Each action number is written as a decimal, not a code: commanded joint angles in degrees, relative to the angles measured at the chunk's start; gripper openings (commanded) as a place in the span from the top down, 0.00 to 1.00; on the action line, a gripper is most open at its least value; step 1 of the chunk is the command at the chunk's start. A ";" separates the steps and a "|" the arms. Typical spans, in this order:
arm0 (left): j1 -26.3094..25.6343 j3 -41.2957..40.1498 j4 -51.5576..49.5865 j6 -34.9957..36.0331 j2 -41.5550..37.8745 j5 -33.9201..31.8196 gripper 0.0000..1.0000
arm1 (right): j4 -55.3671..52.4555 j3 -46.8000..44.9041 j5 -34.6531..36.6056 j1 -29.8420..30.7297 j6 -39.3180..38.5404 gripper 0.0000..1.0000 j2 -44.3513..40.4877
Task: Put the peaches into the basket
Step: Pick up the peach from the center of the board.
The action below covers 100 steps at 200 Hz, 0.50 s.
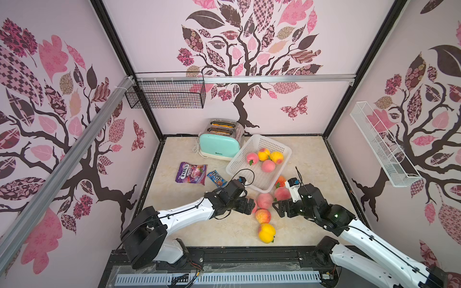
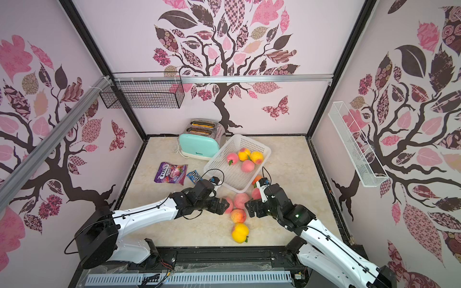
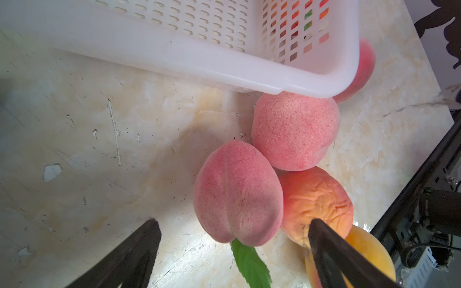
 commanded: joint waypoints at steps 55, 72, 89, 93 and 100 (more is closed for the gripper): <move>-0.35 0.12 4.12 -1.00 4.84 1.06 0.03 | 3.31 -1.16 -2.00 0.29 1.06 0.01 -1.03; -0.39 0.68 4.07 -0.88 5.53 1.07 0.03 | 3.70 -1.47 -1.92 0.33 1.14 0.01 -1.00; -0.39 1.31 3.92 -0.78 6.24 1.15 0.03 | 3.58 -1.45 -1.88 0.35 1.16 0.01 -0.95; -0.39 1.42 3.93 -0.69 6.53 1.21 0.03 | 3.62 -1.40 -1.76 0.35 1.15 0.01 -0.95; -0.39 1.64 3.99 -0.60 6.90 1.39 0.03 | 3.59 -1.53 -1.43 0.31 1.30 0.02 -0.88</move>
